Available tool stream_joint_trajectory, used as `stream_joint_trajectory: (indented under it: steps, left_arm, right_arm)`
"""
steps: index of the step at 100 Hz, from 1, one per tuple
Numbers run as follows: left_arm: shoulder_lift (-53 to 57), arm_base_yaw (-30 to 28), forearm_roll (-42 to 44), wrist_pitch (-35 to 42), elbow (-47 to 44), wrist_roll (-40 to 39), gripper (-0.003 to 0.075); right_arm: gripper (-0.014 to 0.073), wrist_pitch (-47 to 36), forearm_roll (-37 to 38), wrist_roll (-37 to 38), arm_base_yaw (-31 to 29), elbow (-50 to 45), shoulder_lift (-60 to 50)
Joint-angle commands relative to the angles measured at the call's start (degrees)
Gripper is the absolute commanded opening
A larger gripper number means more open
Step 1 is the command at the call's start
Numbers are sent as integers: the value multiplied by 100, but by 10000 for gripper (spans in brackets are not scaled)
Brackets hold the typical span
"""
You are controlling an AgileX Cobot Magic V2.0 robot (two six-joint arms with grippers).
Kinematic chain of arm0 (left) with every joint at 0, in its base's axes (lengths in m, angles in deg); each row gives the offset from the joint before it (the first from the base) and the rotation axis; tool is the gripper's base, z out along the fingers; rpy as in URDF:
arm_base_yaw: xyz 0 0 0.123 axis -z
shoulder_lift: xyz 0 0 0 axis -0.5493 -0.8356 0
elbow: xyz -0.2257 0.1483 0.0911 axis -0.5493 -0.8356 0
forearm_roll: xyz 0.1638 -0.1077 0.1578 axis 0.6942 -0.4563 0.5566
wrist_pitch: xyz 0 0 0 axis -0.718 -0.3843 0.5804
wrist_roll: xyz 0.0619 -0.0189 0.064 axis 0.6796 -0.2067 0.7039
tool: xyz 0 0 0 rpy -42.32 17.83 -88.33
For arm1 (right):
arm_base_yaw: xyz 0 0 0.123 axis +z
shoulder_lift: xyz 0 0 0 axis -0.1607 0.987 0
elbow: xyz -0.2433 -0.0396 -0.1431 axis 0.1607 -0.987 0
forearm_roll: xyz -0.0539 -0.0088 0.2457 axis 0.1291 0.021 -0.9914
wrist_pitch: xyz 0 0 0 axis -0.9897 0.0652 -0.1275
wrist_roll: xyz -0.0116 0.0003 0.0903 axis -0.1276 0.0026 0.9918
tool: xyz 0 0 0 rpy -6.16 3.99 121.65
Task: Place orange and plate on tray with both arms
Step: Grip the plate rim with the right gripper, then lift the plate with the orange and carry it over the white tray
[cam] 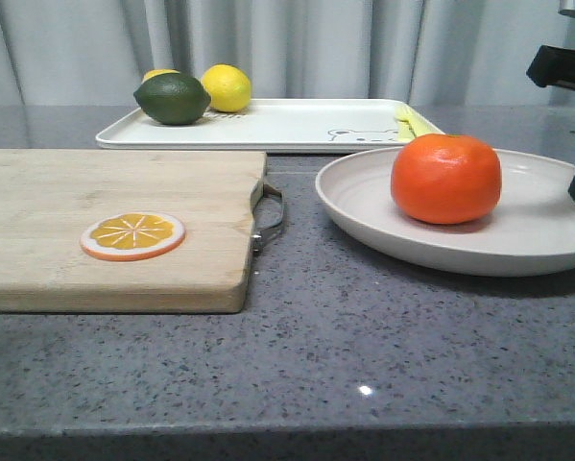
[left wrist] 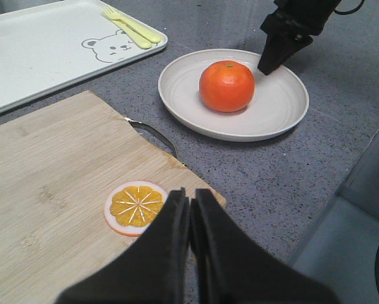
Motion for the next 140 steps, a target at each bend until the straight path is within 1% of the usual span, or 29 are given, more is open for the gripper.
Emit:
stream_joint_trajectory:
  steps: [1,41,64,78,101,119,140]
  left_arm:
    - [-23,-5,-78,430,159,-20,-19]
    - [-23,-5,-87,430,159,-20,-19]
    - [-23,-5,-90,430,159,-20,-19]
    - [-23,-5,-100,430,159,-20,-19]
    - [-23,-5,-100,430,159,-20,-19]
    - [-23,-5,-102,430,159,-20,-19]
    - [-23,-5,-113,430,159,-20,-19]
  right_arm:
    - [-68,-24,28,-93,-13,142,-146]
    - [-68,-346,-639,-93,-24,225,-146]
    - [-68,-206,-759,-93,-24,859,-137]
    - [-68,-76,-941,-126,-24,1383,108]
    - [-68,147,-1479,-381,-24,2434,916]
    - [-68,578,-1514,-407,6,3629,1664]
    - [-68,819,-1554,-401,65,5092,2550]
